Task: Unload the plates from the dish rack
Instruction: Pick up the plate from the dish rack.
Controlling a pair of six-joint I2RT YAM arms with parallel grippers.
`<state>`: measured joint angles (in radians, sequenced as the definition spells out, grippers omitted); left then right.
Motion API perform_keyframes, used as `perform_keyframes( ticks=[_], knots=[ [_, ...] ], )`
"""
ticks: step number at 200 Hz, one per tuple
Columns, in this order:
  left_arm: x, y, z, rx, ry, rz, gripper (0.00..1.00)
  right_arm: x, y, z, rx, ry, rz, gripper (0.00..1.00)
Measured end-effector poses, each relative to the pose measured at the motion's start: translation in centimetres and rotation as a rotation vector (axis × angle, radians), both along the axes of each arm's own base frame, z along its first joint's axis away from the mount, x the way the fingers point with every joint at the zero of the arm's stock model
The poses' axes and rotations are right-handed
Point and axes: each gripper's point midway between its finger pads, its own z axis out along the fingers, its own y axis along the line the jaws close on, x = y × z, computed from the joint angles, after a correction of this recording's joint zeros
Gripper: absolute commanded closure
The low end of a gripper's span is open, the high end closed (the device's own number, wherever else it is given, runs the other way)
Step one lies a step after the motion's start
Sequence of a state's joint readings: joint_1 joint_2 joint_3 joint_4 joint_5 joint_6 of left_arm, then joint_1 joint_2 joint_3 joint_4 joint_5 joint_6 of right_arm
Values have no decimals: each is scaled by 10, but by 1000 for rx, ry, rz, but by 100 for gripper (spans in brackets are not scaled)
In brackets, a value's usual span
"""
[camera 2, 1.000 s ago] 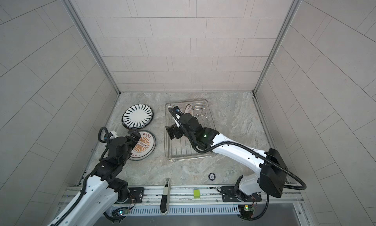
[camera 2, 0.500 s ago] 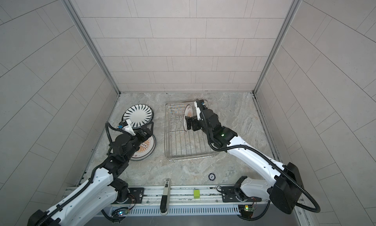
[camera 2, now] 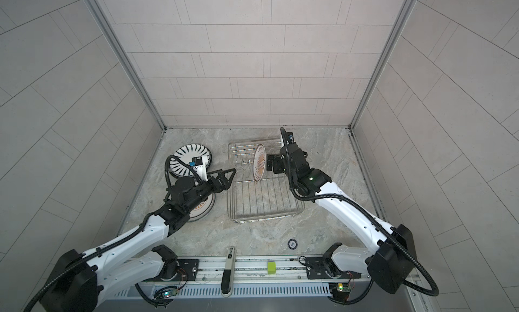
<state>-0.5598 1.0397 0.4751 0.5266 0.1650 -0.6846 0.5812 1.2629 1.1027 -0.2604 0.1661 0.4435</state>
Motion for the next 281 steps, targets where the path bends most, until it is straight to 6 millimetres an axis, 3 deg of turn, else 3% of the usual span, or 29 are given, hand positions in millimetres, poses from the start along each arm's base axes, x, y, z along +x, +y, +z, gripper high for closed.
perform_keyframes(
  ticks=[49, 73, 102, 138, 180, 219, 281],
  knots=[
    [7, -17, -16, 51, 29, -43, 0, 23, 15, -7, -34, 56, -1, 3],
    [6, -11, -8, 52, 5, -19, 0, 31, 23, -13, -59, 86, 2, 4],
    [5, -8, 3, 37, -23, -9, 0, 37, 42, -19, -91, 100, 29, 14],
    [2, -7, -4, 44, -13, -9, 0, 48, 62, -32, -171, 119, 16, 30],
    [1, -6, -11, 40, -6, -8, 0, 65, 60, -55, -243, 157, -60, 55],
    [4, -9, -15, 27, 0, -10, 0, 77, 61, -68, -274, 179, -102, 64],
    [5, -12, -18, -2, 2, -16, 0, 80, 56, -80, -314, 205, -137, 75]
  ],
)
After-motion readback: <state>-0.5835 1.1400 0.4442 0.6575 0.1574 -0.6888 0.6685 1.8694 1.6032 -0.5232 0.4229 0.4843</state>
